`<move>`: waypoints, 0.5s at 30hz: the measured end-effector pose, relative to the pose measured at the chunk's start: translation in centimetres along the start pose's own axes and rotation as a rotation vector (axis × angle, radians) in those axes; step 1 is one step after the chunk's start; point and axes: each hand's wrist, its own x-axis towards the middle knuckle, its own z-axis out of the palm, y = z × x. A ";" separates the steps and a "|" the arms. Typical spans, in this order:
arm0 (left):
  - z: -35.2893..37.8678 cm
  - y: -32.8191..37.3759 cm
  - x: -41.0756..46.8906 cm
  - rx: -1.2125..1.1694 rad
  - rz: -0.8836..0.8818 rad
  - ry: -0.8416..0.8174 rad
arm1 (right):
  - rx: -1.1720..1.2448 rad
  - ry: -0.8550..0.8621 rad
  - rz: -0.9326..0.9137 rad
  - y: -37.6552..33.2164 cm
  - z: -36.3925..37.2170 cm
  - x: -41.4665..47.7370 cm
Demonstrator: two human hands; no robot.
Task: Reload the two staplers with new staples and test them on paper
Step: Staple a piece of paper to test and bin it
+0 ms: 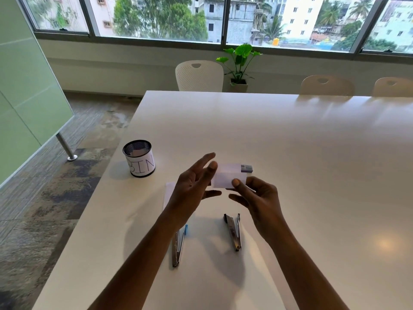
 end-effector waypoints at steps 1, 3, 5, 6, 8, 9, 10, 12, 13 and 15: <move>0.0 0.1 -0.1 0.002 0.013 0.004 | 0.001 -0.004 0.006 0.0 0.1 -0.1; 0.1 0.0 -0.3 0.012 0.028 0.020 | -0.010 -0.010 0.015 -0.1 0.2 -0.3; 0.1 -0.2 -0.3 0.015 0.033 0.047 | -0.031 -0.003 0.011 -0.1 0.4 -0.5; 0.1 -0.3 -0.3 0.017 0.034 0.065 | -0.039 0.005 0.004 -0.2 0.4 -0.5; 0.0 -0.5 -0.3 0.010 0.033 0.092 | -0.044 0.025 -0.007 -0.4 0.5 -0.6; 0.0 -0.5 -0.3 0.003 0.030 0.096 | -0.042 0.033 -0.009 -0.4 0.5 -0.6; 0.0 -0.6 -0.4 -0.002 0.026 0.095 | -0.042 0.039 -0.007 -0.4 0.5 -0.6; 0.0 -0.8 -0.5 0.001 0.023 0.092 | -0.054 0.045 0.000 -0.5 0.5 -0.6; 0.0 -0.8 -0.6 0.006 0.023 0.091 | -0.064 0.051 0.002 -0.4 0.5 -0.6; 0.0 -1.0 -0.7 0.005 0.020 0.091 | -0.071 0.076 0.009 -0.3 0.6 -0.6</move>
